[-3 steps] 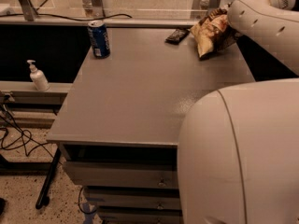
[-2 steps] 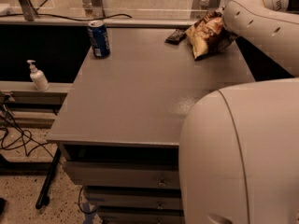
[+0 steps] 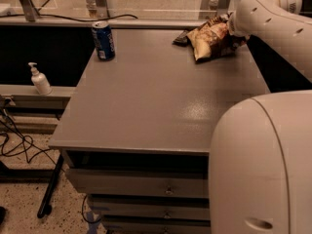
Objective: Move brown chip bag near rxbar chocolate
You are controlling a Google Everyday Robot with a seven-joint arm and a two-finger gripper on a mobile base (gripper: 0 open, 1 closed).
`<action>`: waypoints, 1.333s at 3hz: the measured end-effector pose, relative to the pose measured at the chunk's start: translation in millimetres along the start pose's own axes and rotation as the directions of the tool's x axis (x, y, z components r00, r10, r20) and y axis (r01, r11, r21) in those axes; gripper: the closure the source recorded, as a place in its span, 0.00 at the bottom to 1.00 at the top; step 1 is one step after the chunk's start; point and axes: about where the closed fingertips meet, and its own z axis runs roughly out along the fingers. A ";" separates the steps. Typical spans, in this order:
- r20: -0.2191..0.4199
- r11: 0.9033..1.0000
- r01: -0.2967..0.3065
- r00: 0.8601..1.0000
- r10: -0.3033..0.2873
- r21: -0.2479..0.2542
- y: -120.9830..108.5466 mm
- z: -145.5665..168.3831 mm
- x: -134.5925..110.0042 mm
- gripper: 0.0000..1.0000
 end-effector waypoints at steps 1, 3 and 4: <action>0.003 1.000 0.003 1.000 -0.003 -0.010 2.6 0.6 -2.2 0.36; -0.001 1.000 0.005 1.000 -0.005 -0.013 5.7 2.8 -0.7 0.00; 0.016 0.999 0.012 1.000 -0.011 -0.046 7.1 -3.5 -1.8 0.00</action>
Offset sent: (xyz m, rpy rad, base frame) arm 0.0014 0.0033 0.0007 0.0030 0.0011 0.0110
